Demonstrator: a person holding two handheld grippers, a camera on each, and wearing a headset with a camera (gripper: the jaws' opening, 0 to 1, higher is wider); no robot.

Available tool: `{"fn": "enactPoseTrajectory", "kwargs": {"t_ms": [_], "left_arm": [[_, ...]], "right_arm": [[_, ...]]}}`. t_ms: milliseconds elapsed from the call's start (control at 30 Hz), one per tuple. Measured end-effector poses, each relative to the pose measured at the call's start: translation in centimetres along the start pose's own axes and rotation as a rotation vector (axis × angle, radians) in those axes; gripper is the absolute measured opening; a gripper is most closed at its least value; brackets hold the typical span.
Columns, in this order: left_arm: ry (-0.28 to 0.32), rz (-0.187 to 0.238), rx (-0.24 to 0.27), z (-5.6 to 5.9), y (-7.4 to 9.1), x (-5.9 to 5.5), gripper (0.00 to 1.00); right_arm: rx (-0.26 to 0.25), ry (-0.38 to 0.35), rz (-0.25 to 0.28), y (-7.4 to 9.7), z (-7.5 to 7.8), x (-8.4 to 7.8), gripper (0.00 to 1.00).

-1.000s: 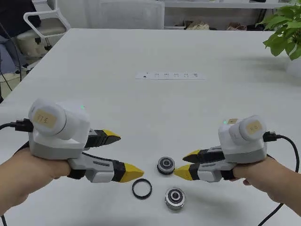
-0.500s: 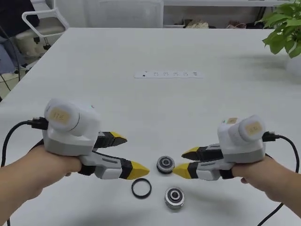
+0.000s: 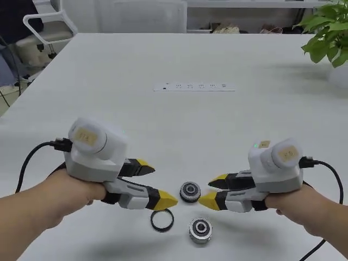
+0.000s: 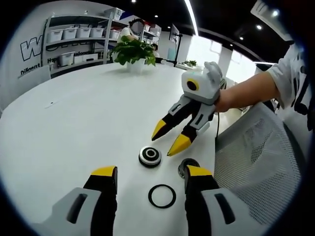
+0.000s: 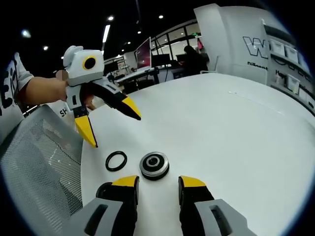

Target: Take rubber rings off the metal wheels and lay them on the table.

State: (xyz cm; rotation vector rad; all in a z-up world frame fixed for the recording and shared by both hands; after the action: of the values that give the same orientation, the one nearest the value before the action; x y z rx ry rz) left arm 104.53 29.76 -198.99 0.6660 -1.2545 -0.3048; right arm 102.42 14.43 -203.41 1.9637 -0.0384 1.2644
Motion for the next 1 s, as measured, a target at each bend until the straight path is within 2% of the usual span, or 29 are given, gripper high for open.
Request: {"fn": "enactPoseTrajectory", "kwargs": {"t_ms": [700, 1000], "left_arm": [[-0.007, -0.031, -0.039, 0.1, -2.7, -0.5, 0.42], [0.013, -0.022, -0.044, 0.0, -3.3, -0.3, 0.39]], "right_arm": [[0.013, 0.028, -0.007, -1.4, -0.5, -0.1, 0.22], [0.006, 0.021, -0.006, -1.6, -0.3, -0.3, 0.18]]}}
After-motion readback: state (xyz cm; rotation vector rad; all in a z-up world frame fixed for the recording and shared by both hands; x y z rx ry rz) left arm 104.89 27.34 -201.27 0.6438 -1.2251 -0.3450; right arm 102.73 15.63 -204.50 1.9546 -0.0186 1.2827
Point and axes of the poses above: the centre of the closed fingertips' face, and the gripper's own axes: y roughly backward along the fingers, z roughly to its right, x roughly out of its top, the point moved 6 cm from there along y, roughly backward along the fingers, and after that the axes turned 2 degrees about -z, right-handed, at the moved point
